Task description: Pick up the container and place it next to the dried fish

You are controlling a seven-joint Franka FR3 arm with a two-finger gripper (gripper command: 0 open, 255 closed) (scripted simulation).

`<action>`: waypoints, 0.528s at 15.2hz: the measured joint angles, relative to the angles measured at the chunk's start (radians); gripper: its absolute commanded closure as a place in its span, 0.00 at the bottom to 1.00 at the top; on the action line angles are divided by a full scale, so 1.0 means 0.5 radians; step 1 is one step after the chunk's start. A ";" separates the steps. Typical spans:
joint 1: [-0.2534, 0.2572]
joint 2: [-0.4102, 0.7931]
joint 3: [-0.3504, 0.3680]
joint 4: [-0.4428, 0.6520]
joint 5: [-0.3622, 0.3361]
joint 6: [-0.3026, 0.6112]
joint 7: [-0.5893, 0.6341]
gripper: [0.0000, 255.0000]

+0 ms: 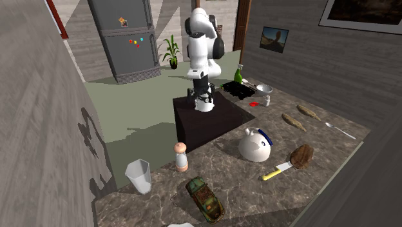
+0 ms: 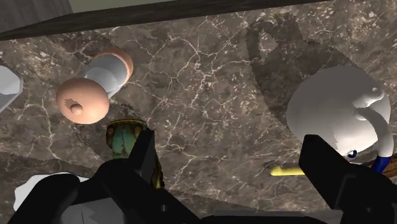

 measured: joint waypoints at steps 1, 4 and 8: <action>0.001 0.075 -0.037 0.028 0.017 0.037 -0.057 0.00; 0.012 0.308 -0.121 0.143 0.092 0.116 -0.211 0.00; -0.004 0.609 -0.213 0.294 0.223 0.201 -0.438 0.00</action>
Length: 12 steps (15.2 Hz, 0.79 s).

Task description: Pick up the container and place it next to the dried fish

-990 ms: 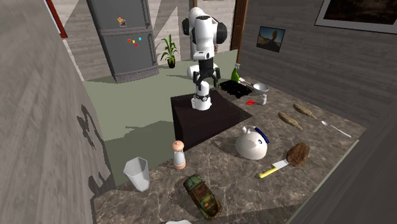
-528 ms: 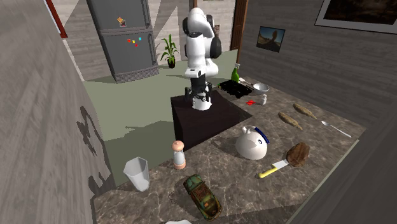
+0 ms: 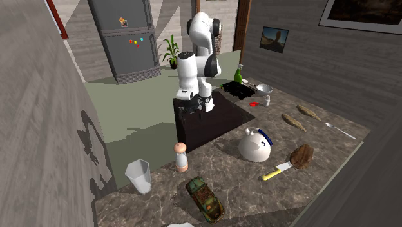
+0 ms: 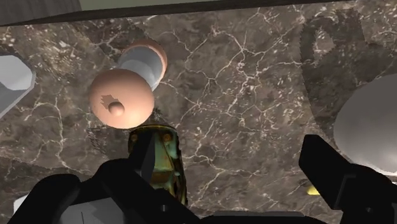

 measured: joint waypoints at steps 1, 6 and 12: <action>-0.010 0.068 -0.016 0.033 0.034 0.017 -0.056 0.00; -0.100 0.507 -0.040 0.336 0.256 0.048 -0.328 0.00; -0.232 0.874 0.001 0.610 0.419 0.063 -0.522 0.00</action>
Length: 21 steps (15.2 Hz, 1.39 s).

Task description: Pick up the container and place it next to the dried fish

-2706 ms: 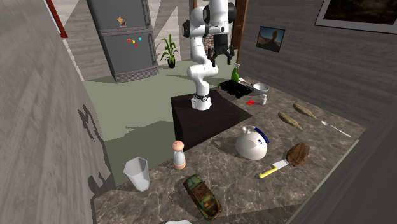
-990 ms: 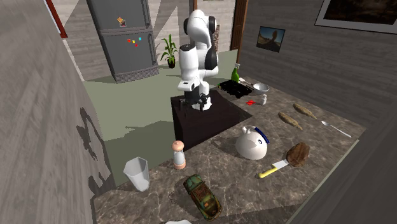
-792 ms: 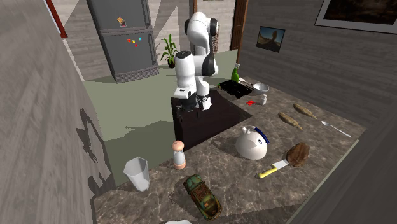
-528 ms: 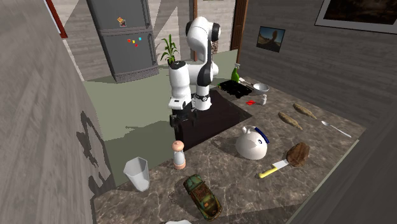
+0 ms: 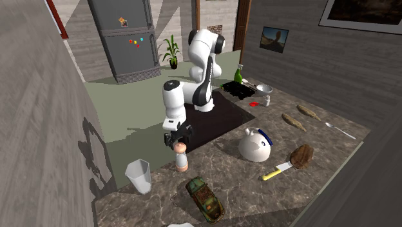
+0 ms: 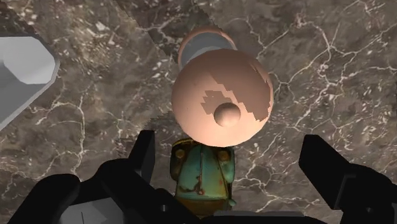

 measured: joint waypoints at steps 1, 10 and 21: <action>-0.005 0.018 0.005 -0.003 0.011 0.019 -0.009 0.00; -0.024 0.109 0.036 -0.026 0.066 0.123 -0.044 0.00; -0.024 0.107 0.036 -0.027 0.067 0.126 -0.045 1.00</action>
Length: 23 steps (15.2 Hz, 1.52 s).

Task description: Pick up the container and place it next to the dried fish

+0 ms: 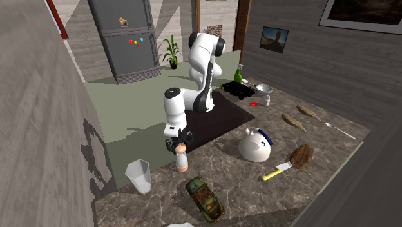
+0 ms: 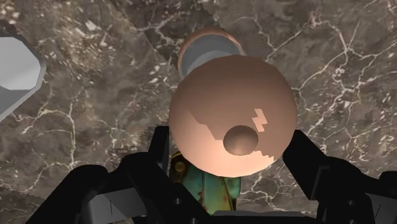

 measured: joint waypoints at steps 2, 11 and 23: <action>0.000 0.000 0.000 0.001 0.000 0.000 0.000 1.00; 0.024 -0.107 -0.038 0.065 -0.074 -0.163 0.053 1.00; 0.046 -0.242 -0.079 0.217 -0.167 -0.432 0.124 1.00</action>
